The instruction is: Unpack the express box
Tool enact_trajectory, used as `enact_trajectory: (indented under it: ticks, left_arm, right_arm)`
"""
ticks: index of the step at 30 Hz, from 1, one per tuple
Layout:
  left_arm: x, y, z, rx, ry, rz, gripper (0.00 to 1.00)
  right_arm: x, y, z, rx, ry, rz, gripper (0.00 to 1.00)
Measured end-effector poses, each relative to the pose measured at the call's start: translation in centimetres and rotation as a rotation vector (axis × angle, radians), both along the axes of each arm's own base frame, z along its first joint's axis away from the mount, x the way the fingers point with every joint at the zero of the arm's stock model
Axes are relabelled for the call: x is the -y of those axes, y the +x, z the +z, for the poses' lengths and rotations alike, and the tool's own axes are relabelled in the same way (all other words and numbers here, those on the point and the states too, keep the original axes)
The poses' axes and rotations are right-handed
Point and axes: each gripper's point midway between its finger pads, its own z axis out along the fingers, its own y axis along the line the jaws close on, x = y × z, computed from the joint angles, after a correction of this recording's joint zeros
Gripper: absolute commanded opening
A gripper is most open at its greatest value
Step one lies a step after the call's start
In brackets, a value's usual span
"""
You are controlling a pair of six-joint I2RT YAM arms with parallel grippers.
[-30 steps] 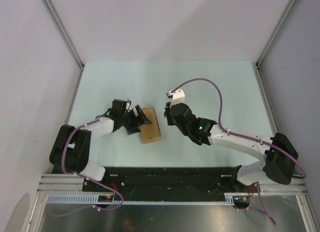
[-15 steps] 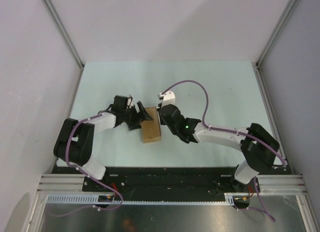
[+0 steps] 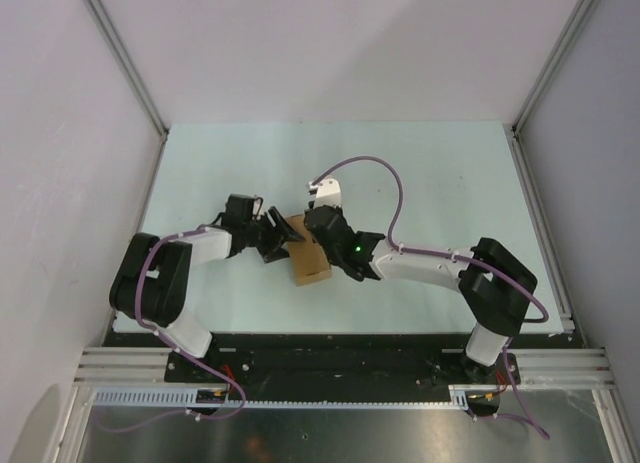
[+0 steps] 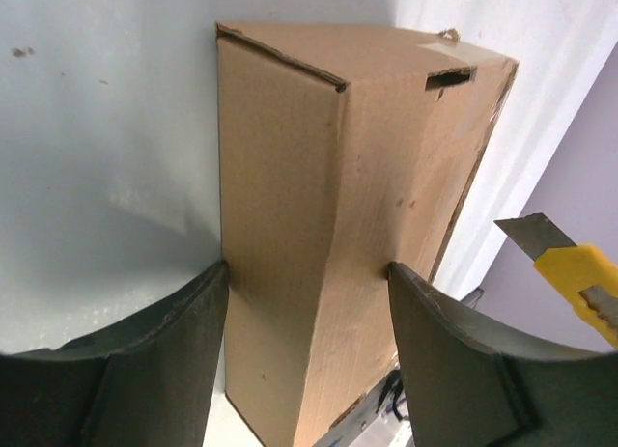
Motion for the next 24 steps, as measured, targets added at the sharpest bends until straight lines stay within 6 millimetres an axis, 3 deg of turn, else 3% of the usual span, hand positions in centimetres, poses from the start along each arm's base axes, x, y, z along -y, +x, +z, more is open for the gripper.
enact_trajectory:
  ticks: [11, 24]
  left_arm:
    - [0.0, -0.3, 0.0, -0.009, -0.012, 0.016, 0.61]
    - [0.0, -0.3, 0.0, -0.011, -0.011, 0.017, 0.56]
  right_arm:
    - [-0.1, 0.7, -1.8, -0.001, -0.061, -0.008, 0.0]
    - [-0.2, 1.1, -1.9, -0.001, -0.064, -0.014, 0.0]
